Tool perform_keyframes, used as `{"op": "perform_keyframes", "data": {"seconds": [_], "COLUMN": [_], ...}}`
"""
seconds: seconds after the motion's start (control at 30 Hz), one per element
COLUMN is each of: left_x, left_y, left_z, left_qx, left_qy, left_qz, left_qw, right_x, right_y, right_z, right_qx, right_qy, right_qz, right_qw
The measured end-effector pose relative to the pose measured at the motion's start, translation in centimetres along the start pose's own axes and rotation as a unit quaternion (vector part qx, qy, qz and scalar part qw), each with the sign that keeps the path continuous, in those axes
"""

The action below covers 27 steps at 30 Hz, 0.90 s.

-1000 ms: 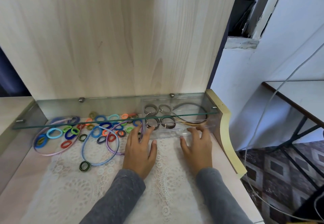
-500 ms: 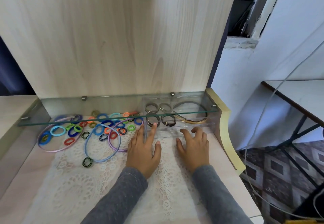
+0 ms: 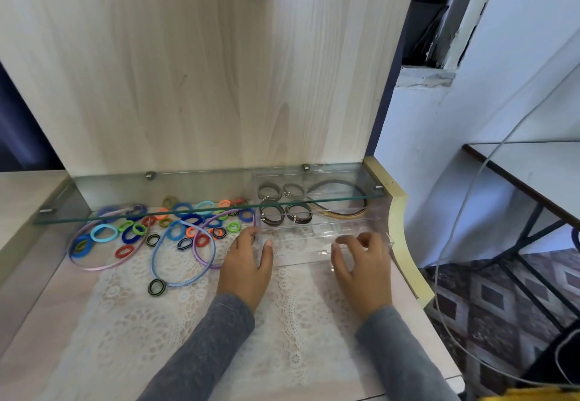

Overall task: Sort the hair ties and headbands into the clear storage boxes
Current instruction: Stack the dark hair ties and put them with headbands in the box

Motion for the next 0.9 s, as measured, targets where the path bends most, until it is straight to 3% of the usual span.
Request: {"op": "perform_keyframes", "data": {"seconds": [0.1,0.23,0.4,0.63,0.9], "left_x": [0.4,0.6,0.0,-1.8,-3.4], "left_y": [0.0,0.0,-0.2,-0.5,-0.4], "left_z": [0.0,-0.1,0.0,-0.4,-0.7], "left_qx": [-0.048,-0.072,-0.062,-0.161,-0.163], "left_qy": [0.017,0.036,0.047,0.094,0.118], "left_qz": [0.012,-0.006,-0.027,-0.097,-0.107], "left_qw": [0.999,0.997,0.997,0.978,0.974], "right_x": [1.6,2.6,2.0,0.9,-0.5], "right_y": [0.7,0.9,1.3,2.1,3.3], "right_z": [1.4,3.3,3.5,3.5,3.3], "right_qx": [0.021,0.026,0.068,0.075,0.059], "right_qy": [-0.066,-0.144,-0.155,-0.161,-0.154], "right_qz": [0.010,-0.034,-0.066,-0.084,-0.089], "right_qw": [0.998,0.989,0.983,0.981,0.982]}}
Point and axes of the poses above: each hand's wrist, its own x-axis towards the middle knuckle, its own y-axis out of the back of the hand, z = x × y, the point moved 1 cm from there along x, towards the middle knuckle, and after that the axes turned 4 degrees about y, right-handed, at the moved point
